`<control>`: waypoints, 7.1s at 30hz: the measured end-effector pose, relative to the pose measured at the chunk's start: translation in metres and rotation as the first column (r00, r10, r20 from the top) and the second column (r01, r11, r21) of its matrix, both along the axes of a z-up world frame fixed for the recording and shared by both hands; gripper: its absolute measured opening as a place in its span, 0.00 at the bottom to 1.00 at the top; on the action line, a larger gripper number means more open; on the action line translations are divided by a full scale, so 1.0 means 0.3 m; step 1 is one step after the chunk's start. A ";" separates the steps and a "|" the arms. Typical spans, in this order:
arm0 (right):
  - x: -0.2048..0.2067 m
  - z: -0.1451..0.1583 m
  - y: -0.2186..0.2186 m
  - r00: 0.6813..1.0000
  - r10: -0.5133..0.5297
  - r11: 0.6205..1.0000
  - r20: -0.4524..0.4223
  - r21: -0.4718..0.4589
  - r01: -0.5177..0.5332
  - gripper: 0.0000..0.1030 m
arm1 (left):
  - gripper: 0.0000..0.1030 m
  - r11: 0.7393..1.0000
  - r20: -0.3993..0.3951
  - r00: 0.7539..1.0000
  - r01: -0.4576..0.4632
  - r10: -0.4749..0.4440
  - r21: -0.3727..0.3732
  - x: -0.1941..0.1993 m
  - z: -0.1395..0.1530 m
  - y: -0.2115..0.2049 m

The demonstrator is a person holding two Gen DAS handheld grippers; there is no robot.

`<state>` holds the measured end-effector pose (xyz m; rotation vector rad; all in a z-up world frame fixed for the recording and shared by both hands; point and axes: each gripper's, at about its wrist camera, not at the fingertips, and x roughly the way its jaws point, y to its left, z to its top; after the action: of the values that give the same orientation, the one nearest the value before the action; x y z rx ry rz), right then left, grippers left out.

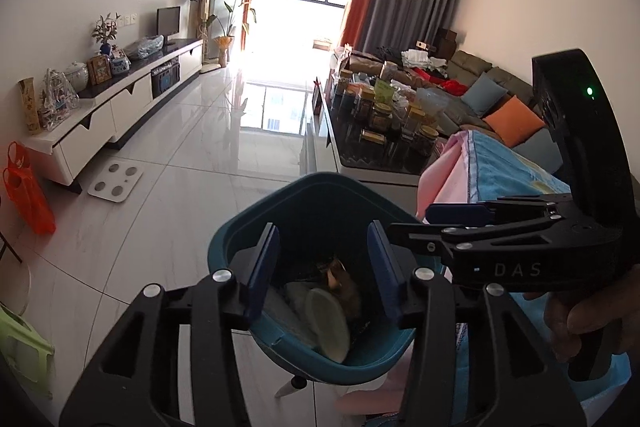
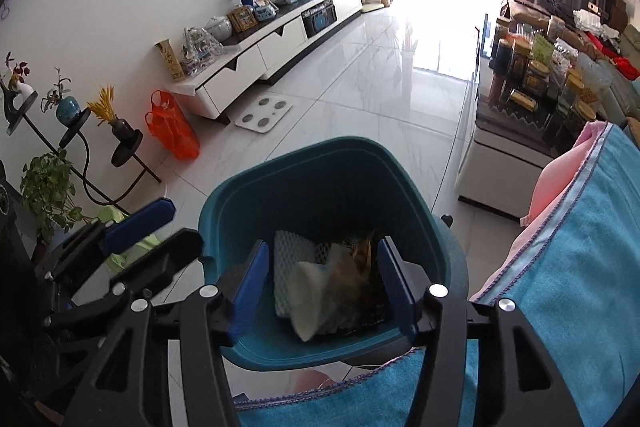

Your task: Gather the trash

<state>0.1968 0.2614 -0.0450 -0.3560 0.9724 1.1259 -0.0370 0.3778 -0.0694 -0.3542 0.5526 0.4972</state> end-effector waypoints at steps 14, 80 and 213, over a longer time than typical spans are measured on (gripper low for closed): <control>-0.066 0.184 -0.231 0.978 -0.081 0.984 0.190 0.170 0.048 0.79 | 0.95 0.966 0.172 0.970 -0.201 0.173 0.164 -0.265 0.271 -0.084; 0.549 0.002 -1.884 0.515 -0.857 0.511 0.008 0.134 0.849 0.85 | 0.94 0.607 -0.176 0.619 0.785 -0.766 0.122 0.999 0.110 -1.732; 0.060 0.299 -0.538 0.871 -0.362 0.932 0.331 0.147 0.331 0.93 | 0.94 0.986 0.039 0.994 0.095 -0.101 0.137 0.178 0.245 -0.396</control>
<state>0.2147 0.1001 0.0447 -0.2864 0.6329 0.7371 0.0164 0.2591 0.0042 -0.2077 0.4870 0.4284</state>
